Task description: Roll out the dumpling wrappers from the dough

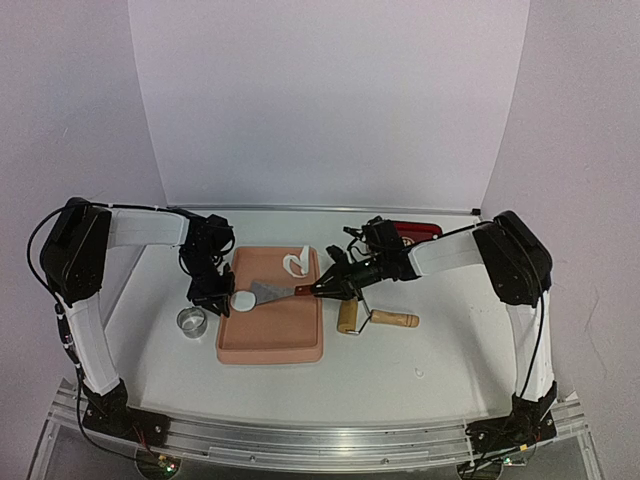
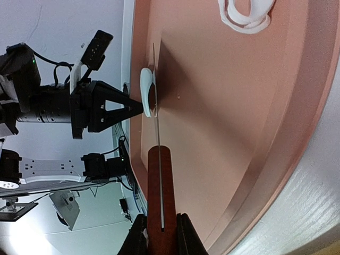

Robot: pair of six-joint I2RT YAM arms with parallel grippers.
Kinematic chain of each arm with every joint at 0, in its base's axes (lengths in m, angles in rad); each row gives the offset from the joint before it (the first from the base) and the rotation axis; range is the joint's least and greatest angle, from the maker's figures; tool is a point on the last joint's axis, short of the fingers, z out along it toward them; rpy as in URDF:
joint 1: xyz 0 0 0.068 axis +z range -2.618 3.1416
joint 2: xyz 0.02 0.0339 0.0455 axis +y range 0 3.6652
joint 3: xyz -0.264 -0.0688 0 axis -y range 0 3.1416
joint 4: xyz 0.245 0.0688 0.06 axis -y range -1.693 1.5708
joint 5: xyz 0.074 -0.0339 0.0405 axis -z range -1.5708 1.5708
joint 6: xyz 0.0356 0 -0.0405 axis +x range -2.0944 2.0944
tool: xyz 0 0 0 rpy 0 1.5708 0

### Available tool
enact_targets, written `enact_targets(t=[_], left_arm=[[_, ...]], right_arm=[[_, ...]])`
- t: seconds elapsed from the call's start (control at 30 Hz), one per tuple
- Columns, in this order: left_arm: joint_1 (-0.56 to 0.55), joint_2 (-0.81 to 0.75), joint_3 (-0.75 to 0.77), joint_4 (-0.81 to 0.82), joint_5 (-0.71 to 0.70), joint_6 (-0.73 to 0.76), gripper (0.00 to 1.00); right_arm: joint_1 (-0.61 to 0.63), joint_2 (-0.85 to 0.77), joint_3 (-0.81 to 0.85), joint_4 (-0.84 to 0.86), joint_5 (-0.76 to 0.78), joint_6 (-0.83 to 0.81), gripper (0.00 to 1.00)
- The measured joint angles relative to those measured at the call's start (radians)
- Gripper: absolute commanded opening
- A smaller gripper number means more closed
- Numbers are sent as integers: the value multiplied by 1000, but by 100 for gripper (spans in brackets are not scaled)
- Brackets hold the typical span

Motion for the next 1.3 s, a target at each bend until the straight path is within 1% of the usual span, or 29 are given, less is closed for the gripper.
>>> enact_targets(t=[0.17,0.37,0.43,0.57,0.63,0.83,0.97,1.03,1.13,1.3], left_arm=[[-3,0,-12,10,23,-19,6],[-6,0,-20,18,31,-22,7],[-6,0,-20,18,33,-23,14],[-6,-3,-20,18,53,-27,39],[-10,-17,-20,17,60,-24,47],[-13,-95,-20,9,54,-24,58],[-13,-151,-19,-28,27,-18,69],[-7,-190,-15,-56,2,-20,73],[23,-262,8,-105,-39,-18,76],[98,-350,66,-145,-72,-16,76]], right_arm=[[20,38,1,102,10,61,0],[47,62,11,160,21,105,0],[50,63,11,165,25,110,0],[52,66,5,175,29,119,0],[52,66,-5,184,28,123,0],[44,66,-17,204,25,132,0],[38,67,-21,207,16,137,0],[37,68,-21,207,12,142,0],[34,71,-21,210,6,151,0],[32,91,-21,238,-21,175,0]])
